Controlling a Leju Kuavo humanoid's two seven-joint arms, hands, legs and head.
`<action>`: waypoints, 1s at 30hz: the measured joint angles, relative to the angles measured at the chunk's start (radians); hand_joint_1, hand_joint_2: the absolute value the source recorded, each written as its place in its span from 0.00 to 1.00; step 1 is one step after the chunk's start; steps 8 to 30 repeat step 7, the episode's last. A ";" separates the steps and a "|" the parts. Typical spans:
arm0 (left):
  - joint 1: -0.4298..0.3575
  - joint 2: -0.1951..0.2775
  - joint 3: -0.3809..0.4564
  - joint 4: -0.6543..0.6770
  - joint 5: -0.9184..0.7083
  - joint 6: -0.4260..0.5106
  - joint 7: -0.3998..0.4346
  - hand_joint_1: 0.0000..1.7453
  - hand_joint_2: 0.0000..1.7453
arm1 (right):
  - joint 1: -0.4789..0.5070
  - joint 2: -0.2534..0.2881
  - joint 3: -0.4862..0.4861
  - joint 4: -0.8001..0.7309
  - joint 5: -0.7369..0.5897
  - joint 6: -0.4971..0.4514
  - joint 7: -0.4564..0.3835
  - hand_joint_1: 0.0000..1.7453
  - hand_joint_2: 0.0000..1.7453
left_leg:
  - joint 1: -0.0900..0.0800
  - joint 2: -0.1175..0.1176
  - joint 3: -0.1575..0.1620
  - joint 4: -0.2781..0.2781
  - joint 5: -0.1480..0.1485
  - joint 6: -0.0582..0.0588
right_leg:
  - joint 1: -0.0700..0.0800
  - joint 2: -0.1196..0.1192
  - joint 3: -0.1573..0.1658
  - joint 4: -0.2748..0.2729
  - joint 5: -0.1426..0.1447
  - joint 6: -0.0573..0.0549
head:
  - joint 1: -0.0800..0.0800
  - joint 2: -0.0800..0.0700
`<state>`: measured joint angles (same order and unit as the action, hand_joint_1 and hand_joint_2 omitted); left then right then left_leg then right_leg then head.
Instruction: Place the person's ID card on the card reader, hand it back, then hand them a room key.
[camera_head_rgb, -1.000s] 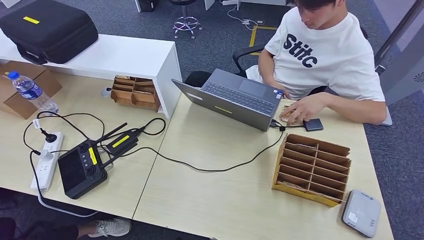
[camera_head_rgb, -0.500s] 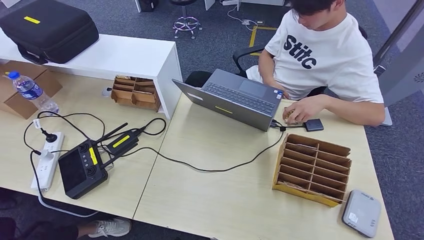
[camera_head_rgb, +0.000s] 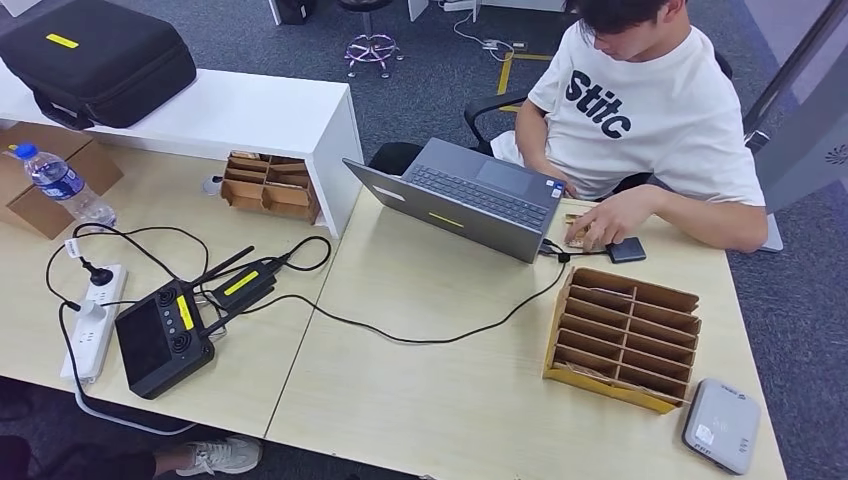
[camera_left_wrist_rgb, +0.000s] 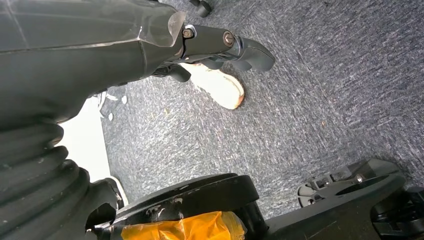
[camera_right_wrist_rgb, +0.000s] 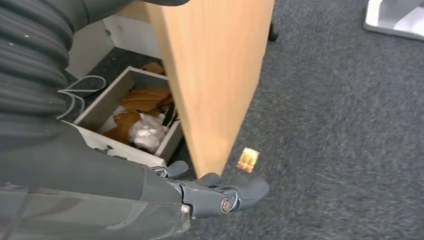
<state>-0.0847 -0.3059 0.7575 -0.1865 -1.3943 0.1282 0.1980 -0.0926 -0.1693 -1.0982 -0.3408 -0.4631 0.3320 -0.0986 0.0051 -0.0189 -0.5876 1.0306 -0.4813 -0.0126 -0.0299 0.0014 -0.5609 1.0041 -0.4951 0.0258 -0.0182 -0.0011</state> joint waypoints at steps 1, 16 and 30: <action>0.000 0.000 0.000 0.000 0.000 0.000 0.000 0.00 1.00 | 0.001 0.002 -0.002 0.003 0.000 0.000 0.001 0.00 1.00 | 0.000 0.000 0.000 0.000 0.000 0.000 | 0.000 0.000 0.000 0.000 0.000 0.000 | 0.000 0.000; 0.001 0.000 0.006 0.000 0.009 0.003 -0.001 0.00 1.00 | 0.006 0.018 -0.011 0.016 0.006 -0.003 -0.005 0.00 1.00 | 0.000 0.000 0.000 0.000 0.000 0.000 | 0.000 0.000 0.000 0.000 0.000 0.000 | 0.000 0.000; 0.001 0.000 0.006 0.000 0.009 0.003 -0.001 0.00 1.00 | 0.006 0.018 -0.011 0.016 0.006 -0.003 -0.005 0.00 1.00 | 0.000 0.000 0.000 0.000 0.000 0.000 | 0.000 0.000 0.000 0.000 0.000 0.000 | 0.000 0.000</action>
